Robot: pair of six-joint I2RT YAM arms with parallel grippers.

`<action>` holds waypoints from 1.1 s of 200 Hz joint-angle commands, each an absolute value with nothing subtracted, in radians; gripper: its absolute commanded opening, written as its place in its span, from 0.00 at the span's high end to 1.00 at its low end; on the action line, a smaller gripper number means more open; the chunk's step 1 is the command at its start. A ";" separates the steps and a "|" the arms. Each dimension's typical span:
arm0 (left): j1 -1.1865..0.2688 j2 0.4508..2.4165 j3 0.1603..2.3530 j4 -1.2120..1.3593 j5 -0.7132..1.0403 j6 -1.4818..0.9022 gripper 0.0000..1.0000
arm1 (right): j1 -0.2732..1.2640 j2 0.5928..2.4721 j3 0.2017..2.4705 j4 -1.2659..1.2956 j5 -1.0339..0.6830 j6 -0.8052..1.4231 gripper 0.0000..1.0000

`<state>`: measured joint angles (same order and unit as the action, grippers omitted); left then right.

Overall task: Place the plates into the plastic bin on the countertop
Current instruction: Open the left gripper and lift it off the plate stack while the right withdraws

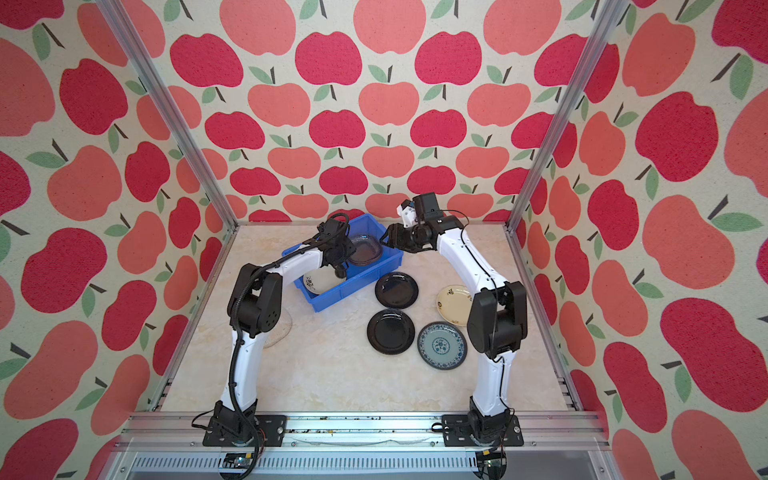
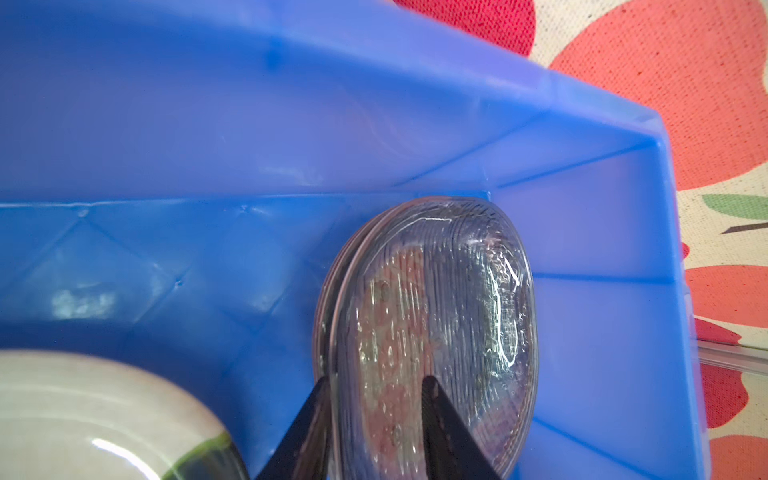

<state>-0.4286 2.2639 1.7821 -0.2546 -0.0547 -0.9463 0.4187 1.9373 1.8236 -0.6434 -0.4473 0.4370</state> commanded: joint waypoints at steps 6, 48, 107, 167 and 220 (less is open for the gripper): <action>-0.425 2.179 1.732 -0.238 -0.092 -0.894 0.60 | 0.432 1.921 1.840 -0.636 -0.460 0.437 0.39; -0.408 2.144 1.698 -0.222 -0.056 -0.876 0.60 | 0.435 1.933 1.870 -0.638 -0.447 0.452 0.39; -0.346 1.849 1.463 -0.168 0.045 -0.751 0.49 | 0.516 2.013 2.033 -0.738 -0.394 0.388 0.40; -0.291 1.529 1.215 -0.236 0.061 -0.662 0.41 | 0.619 2.053 2.102 -0.739 -0.358 0.380 0.41; -0.246 1.317 1.012 -0.211 0.121 -0.639 0.35 | 0.729 2.034 1.975 -0.586 -0.363 0.414 0.44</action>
<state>-0.2604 1.3911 1.0889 -0.2039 0.0734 -0.6804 0.6815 2.0407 2.0434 -0.6689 -0.3641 0.4019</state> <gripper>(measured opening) 0.633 0.563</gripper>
